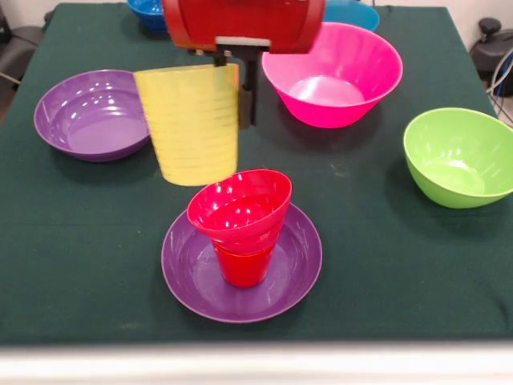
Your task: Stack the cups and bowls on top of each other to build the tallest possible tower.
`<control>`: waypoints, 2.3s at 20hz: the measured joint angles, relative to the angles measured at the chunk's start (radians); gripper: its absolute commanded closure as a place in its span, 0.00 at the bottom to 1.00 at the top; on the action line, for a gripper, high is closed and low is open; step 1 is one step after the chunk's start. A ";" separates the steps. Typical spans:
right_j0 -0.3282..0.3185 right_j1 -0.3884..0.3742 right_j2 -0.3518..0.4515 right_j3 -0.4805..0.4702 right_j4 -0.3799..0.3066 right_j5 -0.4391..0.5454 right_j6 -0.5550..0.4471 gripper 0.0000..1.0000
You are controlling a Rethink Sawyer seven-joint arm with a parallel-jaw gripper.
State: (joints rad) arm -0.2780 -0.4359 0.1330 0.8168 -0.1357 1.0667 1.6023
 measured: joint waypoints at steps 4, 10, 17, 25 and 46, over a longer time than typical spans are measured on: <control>0.007 0.019 0.000 -0.005 0.024 0.000 0.000 1.00; 0.009 0.032 0.000 -0.006 0.030 0.000 0.000 1.00; 0.009 0.031 -0.001 0.001 0.030 0.000 0.000 1.00; 0.009 0.032 -0.002 0.017 0.030 0.000 0.000 1.00; 0.041 0.036 -0.020 0.058 0.029 -0.004 0.000 1.00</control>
State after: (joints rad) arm -0.2369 -0.4000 0.1126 0.8747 -0.1063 1.0624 1.6023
